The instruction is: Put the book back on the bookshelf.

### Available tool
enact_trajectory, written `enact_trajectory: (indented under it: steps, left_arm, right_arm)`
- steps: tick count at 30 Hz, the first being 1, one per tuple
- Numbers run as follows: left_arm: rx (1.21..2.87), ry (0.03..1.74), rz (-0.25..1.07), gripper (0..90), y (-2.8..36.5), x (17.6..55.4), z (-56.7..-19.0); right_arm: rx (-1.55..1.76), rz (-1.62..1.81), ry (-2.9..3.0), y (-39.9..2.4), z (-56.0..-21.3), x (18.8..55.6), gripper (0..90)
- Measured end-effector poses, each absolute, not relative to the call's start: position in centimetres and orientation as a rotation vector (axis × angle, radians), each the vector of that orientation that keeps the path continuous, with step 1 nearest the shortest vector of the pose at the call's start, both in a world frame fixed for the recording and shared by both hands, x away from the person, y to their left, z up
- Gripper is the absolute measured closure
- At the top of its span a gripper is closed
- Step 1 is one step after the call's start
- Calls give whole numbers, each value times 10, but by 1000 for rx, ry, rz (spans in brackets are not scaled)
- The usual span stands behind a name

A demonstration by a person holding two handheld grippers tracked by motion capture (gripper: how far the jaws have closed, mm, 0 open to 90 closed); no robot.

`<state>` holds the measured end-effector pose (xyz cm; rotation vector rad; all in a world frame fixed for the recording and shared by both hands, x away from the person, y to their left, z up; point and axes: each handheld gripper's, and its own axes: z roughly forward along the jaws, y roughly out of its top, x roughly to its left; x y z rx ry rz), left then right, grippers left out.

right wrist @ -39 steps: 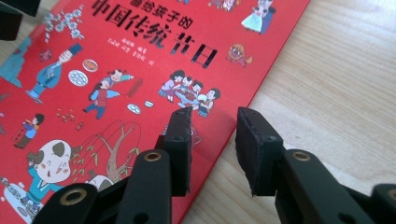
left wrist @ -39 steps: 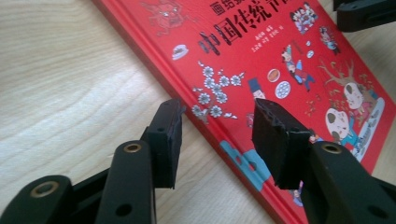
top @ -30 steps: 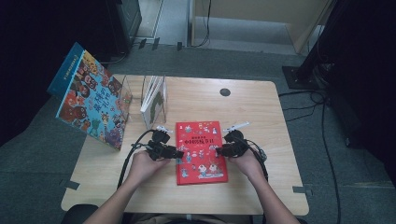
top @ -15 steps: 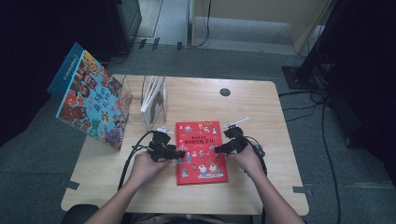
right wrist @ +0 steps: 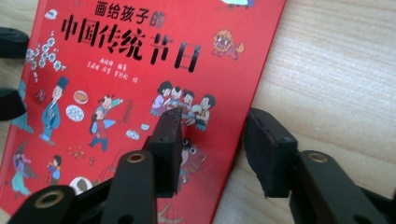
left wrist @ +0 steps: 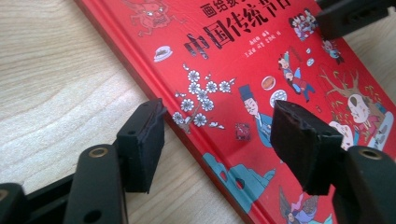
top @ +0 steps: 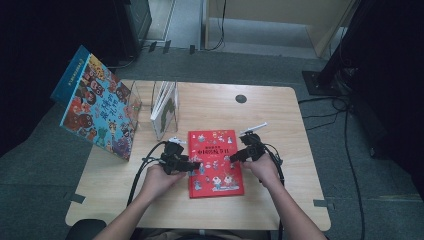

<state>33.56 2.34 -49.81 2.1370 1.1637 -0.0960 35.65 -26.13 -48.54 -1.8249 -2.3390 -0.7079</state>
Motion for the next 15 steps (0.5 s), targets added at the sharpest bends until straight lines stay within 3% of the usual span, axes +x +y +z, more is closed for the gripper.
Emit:
enact_trajectory:
  steps: [15]
  left_arm:
    - [2140,1164,-88,358,25,336,-498]
  right_arm:
    - [-1790,-697,-2305,-263,-473,356,607]
